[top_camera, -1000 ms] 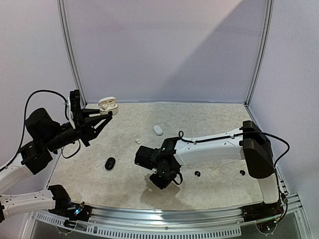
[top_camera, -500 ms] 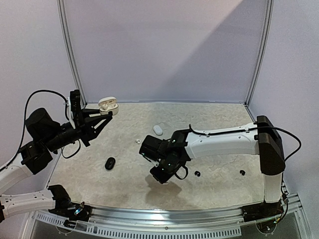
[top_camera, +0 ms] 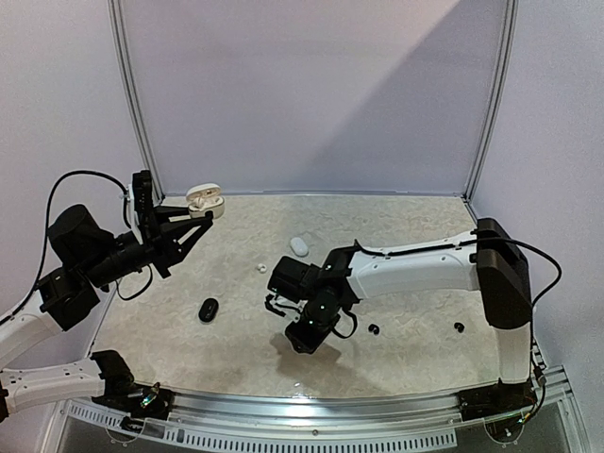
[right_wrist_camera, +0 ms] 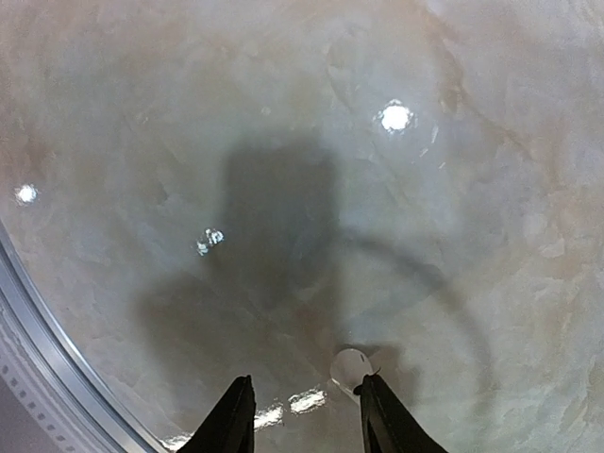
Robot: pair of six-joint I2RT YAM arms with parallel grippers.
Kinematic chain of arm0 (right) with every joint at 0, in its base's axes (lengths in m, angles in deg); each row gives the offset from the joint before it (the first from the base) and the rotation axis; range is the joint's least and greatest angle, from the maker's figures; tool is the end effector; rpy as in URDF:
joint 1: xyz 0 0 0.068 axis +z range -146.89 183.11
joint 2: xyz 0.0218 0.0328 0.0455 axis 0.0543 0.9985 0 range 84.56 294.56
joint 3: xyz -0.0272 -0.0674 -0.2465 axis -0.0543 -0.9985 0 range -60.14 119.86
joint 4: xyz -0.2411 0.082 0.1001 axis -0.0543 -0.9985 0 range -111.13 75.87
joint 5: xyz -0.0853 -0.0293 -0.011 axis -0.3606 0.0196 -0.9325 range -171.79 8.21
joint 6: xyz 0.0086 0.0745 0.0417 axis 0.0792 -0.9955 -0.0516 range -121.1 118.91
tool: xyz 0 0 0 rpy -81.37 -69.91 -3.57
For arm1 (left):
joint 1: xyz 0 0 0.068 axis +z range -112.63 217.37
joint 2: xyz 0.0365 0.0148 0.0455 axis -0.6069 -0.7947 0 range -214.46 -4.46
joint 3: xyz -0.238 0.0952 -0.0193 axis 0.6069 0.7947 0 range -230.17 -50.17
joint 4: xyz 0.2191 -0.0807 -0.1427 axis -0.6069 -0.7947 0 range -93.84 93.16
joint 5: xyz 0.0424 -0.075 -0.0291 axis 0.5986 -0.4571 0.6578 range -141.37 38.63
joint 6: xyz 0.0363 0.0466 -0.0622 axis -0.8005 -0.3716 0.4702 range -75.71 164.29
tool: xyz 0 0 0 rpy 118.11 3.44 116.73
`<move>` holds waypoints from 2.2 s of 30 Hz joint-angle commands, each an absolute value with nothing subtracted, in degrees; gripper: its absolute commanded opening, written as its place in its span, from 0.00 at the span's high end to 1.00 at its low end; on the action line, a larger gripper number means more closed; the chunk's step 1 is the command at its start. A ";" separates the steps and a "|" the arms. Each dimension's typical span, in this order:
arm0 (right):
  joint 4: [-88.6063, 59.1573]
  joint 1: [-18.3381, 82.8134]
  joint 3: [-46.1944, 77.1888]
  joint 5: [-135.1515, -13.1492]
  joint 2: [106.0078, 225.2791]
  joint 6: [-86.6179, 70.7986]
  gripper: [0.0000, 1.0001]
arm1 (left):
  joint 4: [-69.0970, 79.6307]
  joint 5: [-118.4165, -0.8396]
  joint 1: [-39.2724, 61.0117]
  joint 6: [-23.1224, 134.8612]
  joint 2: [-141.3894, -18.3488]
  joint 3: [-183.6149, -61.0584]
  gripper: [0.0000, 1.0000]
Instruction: Insert the wireless bluetooth earbuds into the charging case
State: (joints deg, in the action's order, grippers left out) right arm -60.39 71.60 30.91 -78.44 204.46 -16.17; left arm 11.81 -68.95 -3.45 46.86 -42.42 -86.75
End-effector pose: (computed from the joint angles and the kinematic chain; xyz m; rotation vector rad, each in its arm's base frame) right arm 0.1560 0.4079 0.1117 -1.3446 2.6476 0.3234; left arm 0.1584 -0.1669 0.3382 0.7318 1.3152 -0.8355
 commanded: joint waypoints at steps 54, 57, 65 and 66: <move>-42.48 70.77 62.04 -52.77 181.59 2.46 0.90 | 14.04 -97.90 -3.01 47.34 -47.18 -95.46 1.00; -45.43 71.74 65.20 -52.23 184.33 4.81 0.90 | 13.98 -98.12 -3.53 47.37 -47.68 -95.84 1.00; -46.73 73.20 64.80 -50.97 185.71 8.07 0.90 | 13.77 -97.42 -3.98 45.81 -48.12 -96.30 1.00; -46.96 73.42 64.71 -50.98 185.77 8.65 0.89 | 14.12 -96.99 -3.99 45.62 -48.22 -96.31 1.00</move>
